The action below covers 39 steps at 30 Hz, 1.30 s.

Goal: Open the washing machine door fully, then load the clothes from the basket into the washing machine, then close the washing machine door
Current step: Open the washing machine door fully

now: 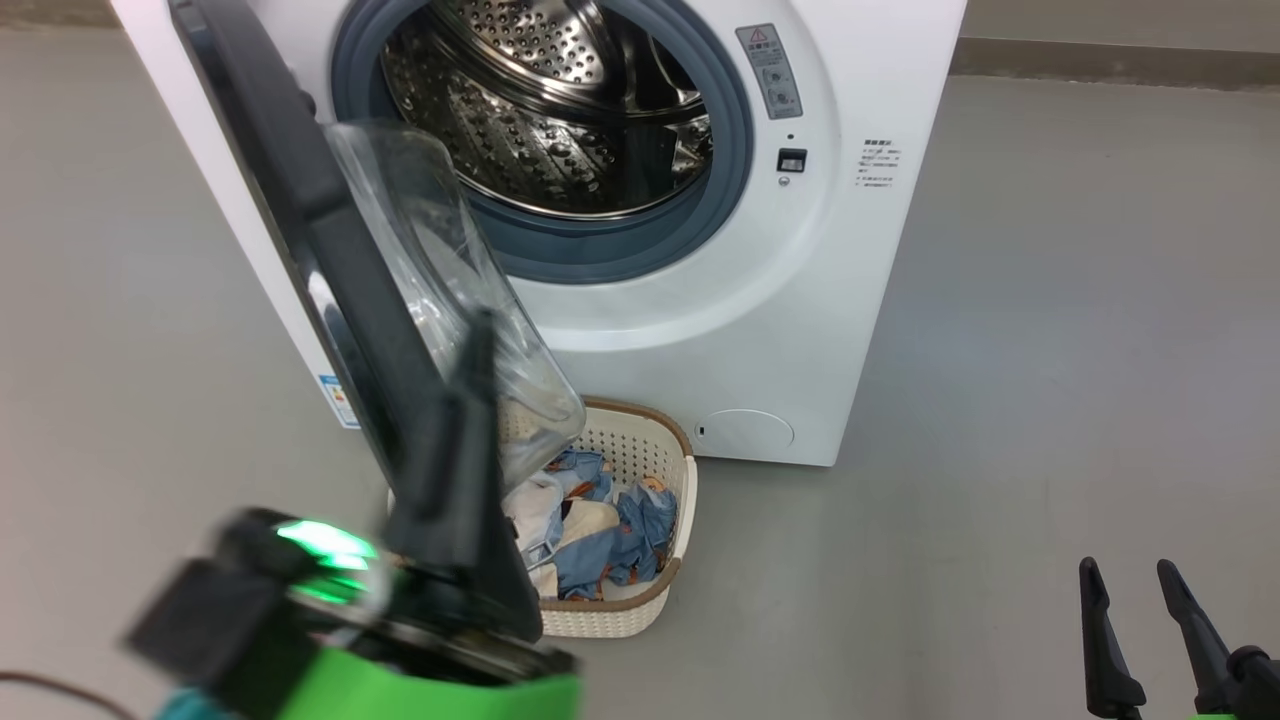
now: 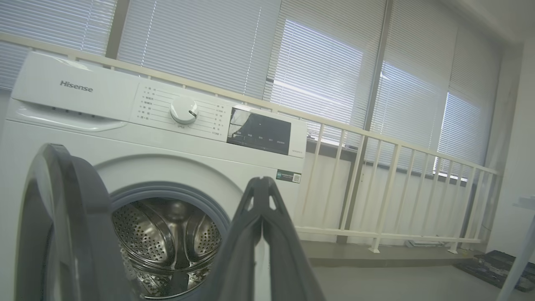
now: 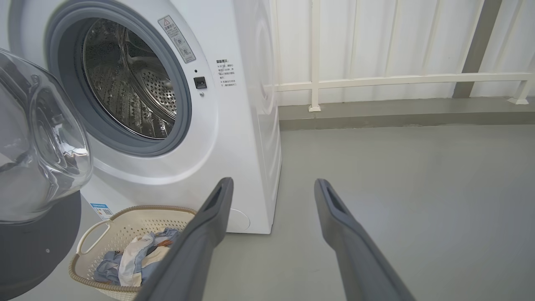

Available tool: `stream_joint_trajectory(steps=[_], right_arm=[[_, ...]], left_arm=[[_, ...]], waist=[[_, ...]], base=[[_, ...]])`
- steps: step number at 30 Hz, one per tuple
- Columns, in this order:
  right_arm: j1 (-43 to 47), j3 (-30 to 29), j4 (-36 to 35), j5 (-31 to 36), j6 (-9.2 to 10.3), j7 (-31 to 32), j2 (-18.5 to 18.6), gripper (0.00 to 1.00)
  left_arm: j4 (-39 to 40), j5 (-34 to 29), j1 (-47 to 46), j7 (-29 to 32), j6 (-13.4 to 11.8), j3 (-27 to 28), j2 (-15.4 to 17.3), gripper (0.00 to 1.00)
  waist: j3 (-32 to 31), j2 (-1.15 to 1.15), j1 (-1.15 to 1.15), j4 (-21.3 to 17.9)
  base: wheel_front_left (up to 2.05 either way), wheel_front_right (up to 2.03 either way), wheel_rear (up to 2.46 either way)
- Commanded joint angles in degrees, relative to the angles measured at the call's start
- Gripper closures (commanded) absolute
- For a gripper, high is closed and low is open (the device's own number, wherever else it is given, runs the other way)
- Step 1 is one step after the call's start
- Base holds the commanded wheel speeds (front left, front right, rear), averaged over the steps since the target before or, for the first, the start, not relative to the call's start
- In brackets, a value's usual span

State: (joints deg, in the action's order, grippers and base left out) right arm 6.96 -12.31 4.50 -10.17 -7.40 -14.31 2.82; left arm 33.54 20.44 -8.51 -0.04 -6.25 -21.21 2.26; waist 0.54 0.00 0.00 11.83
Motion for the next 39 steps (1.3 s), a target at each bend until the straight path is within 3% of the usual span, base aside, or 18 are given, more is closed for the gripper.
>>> stream_joint_trajectory(steps=[1,8,16,39], right_arm=[[-1.4,1.6,-1.4,0.1,-0.09,-0.7,0.5,0.0],[-1.9,1.7,-1.6,0.2,-0.09,-0.7,0.3,0.0],[-2.1,1.7,-1.5,0.1,-0.09,-0.7,0.2,0.0],[-3.4,2.0,-1.4,-0.2,-0.09,-0.7,0.6,0.0]], left_arm=[[0.3,2.2,-1.8,0.4,-1.3,-1.1,0.6,1.0],[-7.6,5.1,-1.5,1.8,-4.7,-9.8,0.6,1.0],[-16.0,5.8,0.4,1.8,-6.2,-12.3,0.6,1.0],[-25.9,7.9,1.4,-3.1,-9.7,-10.2,1.0,1.0]], waist=[[0.1,0.0,0.0,0.2],[0.7,0.0,0.0,1.1],[1.4,0.0,0.0,2.1],[3.7,0.0,0.0,5.0]], base=[[0.0,0.0,0.0],[0.0,0.0,0.0],[0.0,0.0,0.0],[0.0,0.0,0.0]])
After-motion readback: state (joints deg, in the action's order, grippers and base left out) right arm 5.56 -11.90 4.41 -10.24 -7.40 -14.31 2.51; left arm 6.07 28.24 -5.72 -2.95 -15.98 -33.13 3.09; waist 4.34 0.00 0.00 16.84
